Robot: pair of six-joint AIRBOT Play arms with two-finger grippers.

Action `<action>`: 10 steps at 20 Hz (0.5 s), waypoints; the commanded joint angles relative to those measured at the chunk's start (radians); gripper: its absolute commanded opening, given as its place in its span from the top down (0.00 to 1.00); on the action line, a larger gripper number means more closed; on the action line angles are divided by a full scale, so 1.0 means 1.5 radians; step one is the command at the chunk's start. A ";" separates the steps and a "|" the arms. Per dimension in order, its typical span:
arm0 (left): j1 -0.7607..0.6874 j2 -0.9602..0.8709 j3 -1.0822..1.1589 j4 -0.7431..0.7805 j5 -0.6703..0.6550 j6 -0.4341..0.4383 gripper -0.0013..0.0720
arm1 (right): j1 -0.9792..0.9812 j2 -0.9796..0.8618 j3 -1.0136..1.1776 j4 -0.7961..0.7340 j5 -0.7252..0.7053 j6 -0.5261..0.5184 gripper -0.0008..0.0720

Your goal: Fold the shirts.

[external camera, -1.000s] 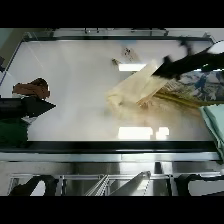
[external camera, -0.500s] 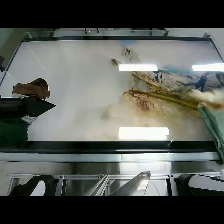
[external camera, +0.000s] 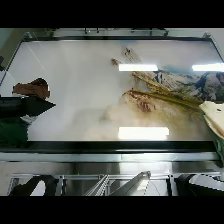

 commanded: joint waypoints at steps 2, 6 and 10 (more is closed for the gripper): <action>0.000 0.000 0.000 0.000 0.005 0.000 0.96 | -0.009 0.003 -0.098 -0.057 -0.058 0.017 0.11; 0.000 0.000 0.000 0.000 0.007 0.000 0.96 | -0.008 0.043 -0.084 -0.067 -0.070 0.014 0.02; 0.000 0.000 0.000 0.000 -0.001 0.007 0.96 | -0.006 0.093 -0.032 0.083 -0.110 -0.010 0.02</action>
